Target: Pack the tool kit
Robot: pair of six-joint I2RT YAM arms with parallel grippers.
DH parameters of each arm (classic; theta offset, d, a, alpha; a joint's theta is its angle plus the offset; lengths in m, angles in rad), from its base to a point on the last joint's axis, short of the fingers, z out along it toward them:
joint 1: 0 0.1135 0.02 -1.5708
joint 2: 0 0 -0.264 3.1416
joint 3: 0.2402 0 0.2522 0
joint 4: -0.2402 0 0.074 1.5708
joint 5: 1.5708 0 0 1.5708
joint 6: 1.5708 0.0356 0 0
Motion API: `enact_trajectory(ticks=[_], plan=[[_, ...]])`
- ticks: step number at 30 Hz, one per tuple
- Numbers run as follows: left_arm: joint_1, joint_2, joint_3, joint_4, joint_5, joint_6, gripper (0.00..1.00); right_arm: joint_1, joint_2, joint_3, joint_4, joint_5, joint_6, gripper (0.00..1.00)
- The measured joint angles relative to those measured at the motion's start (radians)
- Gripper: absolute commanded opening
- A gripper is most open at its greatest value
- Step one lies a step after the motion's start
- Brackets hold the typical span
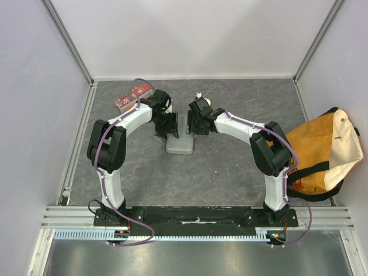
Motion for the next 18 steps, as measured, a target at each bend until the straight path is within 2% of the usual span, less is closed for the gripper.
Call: enact_trajectory(ticks=[9, 18], plan=[[0.003, 0.003, -0.002, 0.007, 0.023, 0.000, 0.59, -0.001, 0.005, 0.000, 0.023, -0.044, 0.000, 0.46], [0.016, 0.016, 0.010, -0.006, 0.054, 0.000, 0.54, -0.018, 0.015, 0.017, 0.002, -0.080, -0.003, 0.19]])
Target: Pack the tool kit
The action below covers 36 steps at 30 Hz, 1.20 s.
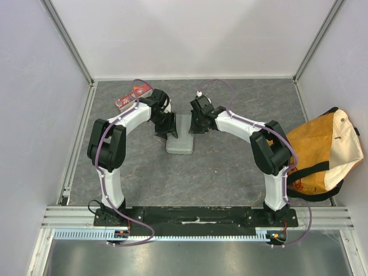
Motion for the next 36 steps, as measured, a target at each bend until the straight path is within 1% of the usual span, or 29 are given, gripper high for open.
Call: enact_trajectory(ticks=[5, 9, 11, 16, 18, 22, 24, 25, 26, 28, 30, 33, 36], plan=[[0.008, 0.010, 0.010, -0.010, 0.022, 0.001, 0.52, 0.000, 0.008, 0.013, -0.010, -0.009, -0.006, 0.12], [0.017, 0.014, 0.013, -0.014, 0.039, 0.001, 0.52, 0.000, 0.010, 0.019, -0.017, -0.009, -0.008, 0.12], [0.018, 0.014, 0.013, -0.015, 0.040, 0.001, 0.52, 0.000, 0.011, 0.024, -0.024, -0.006, -0.008, 0.14], [0.018, 0.022, 0.029, -0.029, 0.045, 0.000, 0.52, 0.010, 0.020, 0.061, -0.066, 0.042, -0.018, 0.22], [0.018, 0.033, 0.038, -0.029, 0.071, -0.002, 0.53, 0.012, 0.025, 0.080, -0.089, 0.072, -0.031, 0.24], [0.017, 0.061, 0.042, 0.008, 0.172, -0.034, 0.53, -0.010, 0.037, 0.116, -0.126, 0.128, -0.064, 0.27], [0.011, 0.080, 0.044, 0.036, 0.228, -0.056, 0.56, -0.030, 0.041, 0.127, -0.132, 0.146, -0.078, 0.31], [0.006, 0.088, 0.047, 0.047, 0.245, -0.063, 0.60, -0.042, 0.042, 0.132, -0.133, 0.154, -0.082, 0.33], [-0.001, 0.095, 0.050, 0.060, 0.256, -0.071, 0.65, -0.051, 0.042, 0.135, -0.134, 0.160, -0.087, 0.35], [-0.014, 0.104, 0.057, 0.085, 0.250, -0.077, 0.80, -0.063, 0.042, 0.142, -0.142, 0.185, -0.091, 0.42], [-0.021, 0.101, 0.058, 0.099, 0.217, -0.089, 0.87, -0.070, 0.039, 0.159, -0.158, 0.223, -0.095, 0.48], [-0.019, 0.069, 0.057, 0.111, 0.140, -0.102, 0.90, -0.077, 0.006, 0.176, -0.183, 0.275, -0.101, 0.61], [-0.007, -0.025, 0.057, 0.113, 0.043, -0.102, 0.91, -0.091, -0.081, 0.175, -0.209, 0.321, -0.109, 0.72]])
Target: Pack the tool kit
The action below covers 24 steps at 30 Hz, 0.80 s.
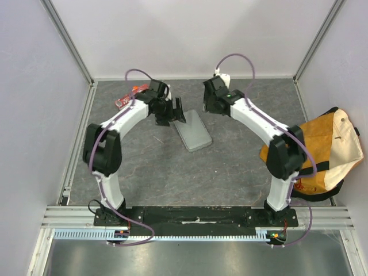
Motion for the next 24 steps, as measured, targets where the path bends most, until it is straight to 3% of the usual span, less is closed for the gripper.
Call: enact_trajectory(ticks=[8, 18, 24], plan=[[0.010, -0.481, -0.113, 0.031, -0.200, 0.045, 0.91, -0.035, -0.397, -0.109, 0.004, 0.124, -0.021, 0.98], [0.010, -1.132, -0.425, -0.004, -0.381, 0.101, 0.91, -0.031, -0.866, -0.343, -0.046, 0.304, -0.031, 0.98], [0.010, -1.355, -0.470, -0.061, -0.455, 0.114, 0.92, -0.031, -1.006, -0.351, -0.055, 0.420, -0.089, 0.98]])
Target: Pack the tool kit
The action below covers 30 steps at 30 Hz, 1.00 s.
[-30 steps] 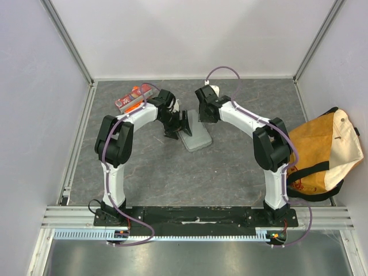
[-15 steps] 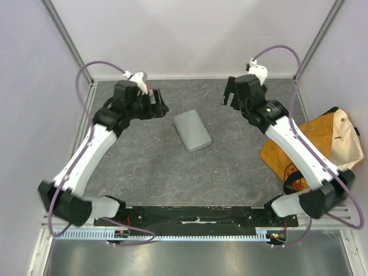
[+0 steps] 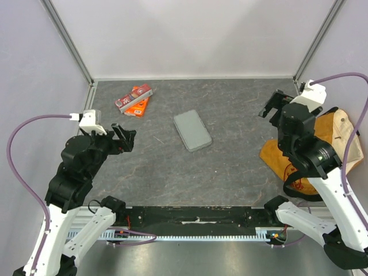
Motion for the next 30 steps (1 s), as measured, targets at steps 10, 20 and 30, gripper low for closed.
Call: enact_trajectory(ticks=[10, 20, 30], plan=[[0.000, -0.022, 0.005, -0.129, -0.059, 0.003, 0.92, 0.000, -0.008, 0.071, -0.011, 0.114, -0.077, 0.98], [0.000, -0.028, 0.058, -0.202, -0.090, 0.003, 0.93, 0.000, -0.043, 0.081, -0.012, 0.109, -0.069, 0.98], [-0.001, -0.090, 0.067, -0.205, -0.171, 0.008, 0.93, 0.000, -0.089, 0.090, -0.011, 0.100, -0.046, 0.98]])
